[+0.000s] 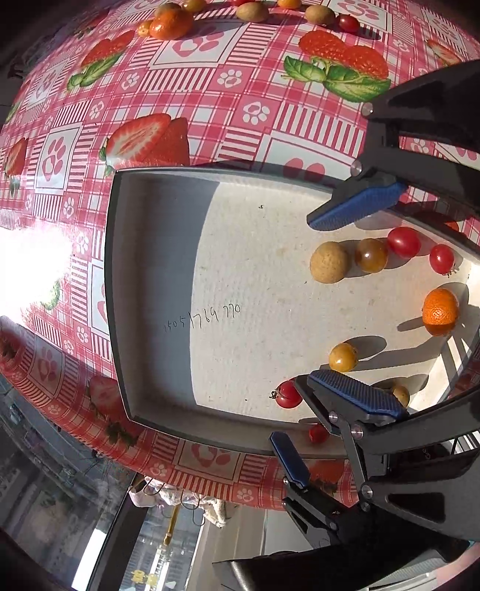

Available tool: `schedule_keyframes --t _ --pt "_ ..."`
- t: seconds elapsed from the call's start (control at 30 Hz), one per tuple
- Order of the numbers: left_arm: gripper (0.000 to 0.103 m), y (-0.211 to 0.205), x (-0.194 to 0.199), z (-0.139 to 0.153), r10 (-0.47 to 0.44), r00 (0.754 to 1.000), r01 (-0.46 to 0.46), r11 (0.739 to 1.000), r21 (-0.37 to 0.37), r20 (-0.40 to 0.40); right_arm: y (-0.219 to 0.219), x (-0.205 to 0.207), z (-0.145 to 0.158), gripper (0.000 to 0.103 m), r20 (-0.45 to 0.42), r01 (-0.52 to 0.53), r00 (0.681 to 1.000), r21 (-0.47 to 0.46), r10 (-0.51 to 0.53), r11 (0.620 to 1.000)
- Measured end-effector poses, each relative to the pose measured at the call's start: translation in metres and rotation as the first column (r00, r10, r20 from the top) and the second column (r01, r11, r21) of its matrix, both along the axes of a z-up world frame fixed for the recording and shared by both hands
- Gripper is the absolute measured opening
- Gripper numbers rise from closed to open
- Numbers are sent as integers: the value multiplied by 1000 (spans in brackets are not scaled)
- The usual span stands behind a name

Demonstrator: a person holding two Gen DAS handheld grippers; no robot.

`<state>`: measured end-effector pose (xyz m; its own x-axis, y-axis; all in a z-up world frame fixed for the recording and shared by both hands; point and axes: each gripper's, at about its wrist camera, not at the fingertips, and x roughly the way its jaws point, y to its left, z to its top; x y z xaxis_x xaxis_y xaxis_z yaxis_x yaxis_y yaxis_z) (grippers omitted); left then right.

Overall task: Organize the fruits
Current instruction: 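Carry the tomato and kiwi into the white tray and open both tools, then move both open tools back over the red cherry tomatoes on the table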

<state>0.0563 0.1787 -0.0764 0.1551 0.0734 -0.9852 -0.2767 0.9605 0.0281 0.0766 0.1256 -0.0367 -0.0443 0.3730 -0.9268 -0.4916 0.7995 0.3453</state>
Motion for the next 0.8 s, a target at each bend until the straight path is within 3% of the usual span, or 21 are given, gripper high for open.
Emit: schedule_keyframes --t 0.27,0.4,0.6,0.8 --pt "65 -32 -6 22 -69 997 68 998 12 26 -38 3 32 88 53 77 996 34 -78 996" --pt "65 -67 -13 33 -138 990 138 990 -3 41 -85 7 26 88 43 163 986 8 -163 987" --pt "65 -130 -19 49 -227 971 230 973 -33 71 -164 4 3 88 34 289 957 -105 -287 952" --pt "65 -197 -23 50 -330 941 336 938 -89 76 -232 9 -14 88 21 399 916 -166 -401 902"
